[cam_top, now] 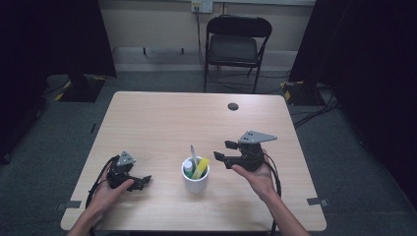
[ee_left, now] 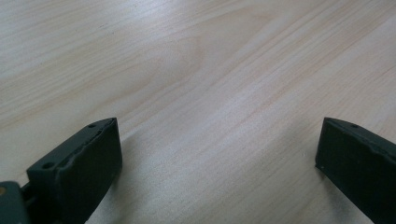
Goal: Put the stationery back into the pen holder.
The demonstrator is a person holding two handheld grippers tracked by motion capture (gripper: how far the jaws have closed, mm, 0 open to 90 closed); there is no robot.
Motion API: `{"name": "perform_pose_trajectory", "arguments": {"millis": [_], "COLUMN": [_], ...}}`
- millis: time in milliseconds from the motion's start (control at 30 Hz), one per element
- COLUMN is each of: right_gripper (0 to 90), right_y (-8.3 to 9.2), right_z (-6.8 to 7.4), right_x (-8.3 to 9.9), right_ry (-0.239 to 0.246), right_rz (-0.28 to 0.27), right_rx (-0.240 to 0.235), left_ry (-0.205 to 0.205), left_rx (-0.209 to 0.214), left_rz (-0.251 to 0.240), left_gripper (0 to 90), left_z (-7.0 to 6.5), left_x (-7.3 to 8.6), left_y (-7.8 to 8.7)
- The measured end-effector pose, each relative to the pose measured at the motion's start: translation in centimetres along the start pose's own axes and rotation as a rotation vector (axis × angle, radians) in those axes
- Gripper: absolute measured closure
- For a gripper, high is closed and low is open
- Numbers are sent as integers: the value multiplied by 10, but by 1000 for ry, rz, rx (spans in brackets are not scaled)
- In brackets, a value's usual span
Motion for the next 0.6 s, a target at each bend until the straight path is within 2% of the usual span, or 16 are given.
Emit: {"name": "perform_pose_trajectory", "arguments": {"millis": [600], "right_gripper": [267], "right_y": [48], "right_z": [-36], "right_x": [40], "right_ry": [-87], "right_rz": [5], "right_rx": [147], "left_ry": [-2], "left_rx": [-1], "left_rz": [1], "left_gripper": [0], "left_z": [1], "left_x": [0], "left_y": [0]}}
Point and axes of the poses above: each handheld gripper's, and its own axes: y roughly backward along the jaws, x roughly out of its underside, z roughly to its left, the point moved 7 cm from there along -y, roughly forward along the jaws, and after that the axes turned 12 degrees about -x, right-handed, at the moved point
